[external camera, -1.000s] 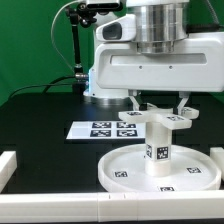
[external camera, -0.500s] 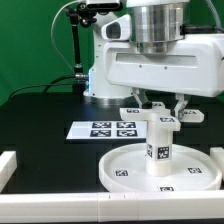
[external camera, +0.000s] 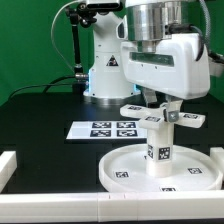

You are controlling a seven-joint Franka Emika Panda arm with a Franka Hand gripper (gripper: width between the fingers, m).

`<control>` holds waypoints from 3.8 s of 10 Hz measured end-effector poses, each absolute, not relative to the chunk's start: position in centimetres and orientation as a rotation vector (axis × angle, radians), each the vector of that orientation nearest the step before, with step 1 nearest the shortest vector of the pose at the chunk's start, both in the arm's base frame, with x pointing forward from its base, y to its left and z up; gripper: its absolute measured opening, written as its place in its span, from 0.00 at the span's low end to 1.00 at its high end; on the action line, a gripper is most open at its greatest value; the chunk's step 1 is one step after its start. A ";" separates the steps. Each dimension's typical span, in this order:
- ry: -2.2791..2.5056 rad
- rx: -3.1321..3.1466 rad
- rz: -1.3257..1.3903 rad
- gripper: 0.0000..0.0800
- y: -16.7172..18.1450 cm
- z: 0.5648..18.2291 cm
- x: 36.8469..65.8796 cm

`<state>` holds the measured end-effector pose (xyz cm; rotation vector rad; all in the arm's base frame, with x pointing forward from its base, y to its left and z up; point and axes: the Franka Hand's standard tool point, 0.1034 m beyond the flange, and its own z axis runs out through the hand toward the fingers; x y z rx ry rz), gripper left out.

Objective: Assemble round table

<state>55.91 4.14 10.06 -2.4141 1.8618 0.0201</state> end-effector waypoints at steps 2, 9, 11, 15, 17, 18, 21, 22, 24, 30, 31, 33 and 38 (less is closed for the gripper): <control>1.974 -2.319 0.030 0.55 4.1 10.0 55.9; 2.351 -1.899 0.062 0.55 3.9 10.1 56.2; 2.372 -1.866 0.065 0.55 3.9 10.1 56.3; 2.323 -1.886 0.076 0.81 4.3 11.6 56.5; 2.300 -1.881 0.081 0.81 4.6 12.7 56.8; 2.276 -1.915 0.079 0.81 4.6 12.5 56.7; 2.145 -2.059 0.064 0.81 4.7 12.4 56.7; 2.011 -2.193 0.059 0.81 4.8 12.6 56.9; 1.877 -2.303 0.043 0.81 5.1 12.7 57.1; 1.189 -2.742 0.017 0.81 5.0 12.8 56.9; 1.051 -2.809 0.009 0.81 5.1 13.1 57.2; 0.643 -2.928 -0.020 0.81 4.3 13.0 57.7; 0.092 -3.015 -0.056 0.81 3.8 13.0 57.9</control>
Offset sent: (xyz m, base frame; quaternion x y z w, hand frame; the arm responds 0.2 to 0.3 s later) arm 0.0000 0.0000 0.0000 0.0000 0.0000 0.1296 0.9916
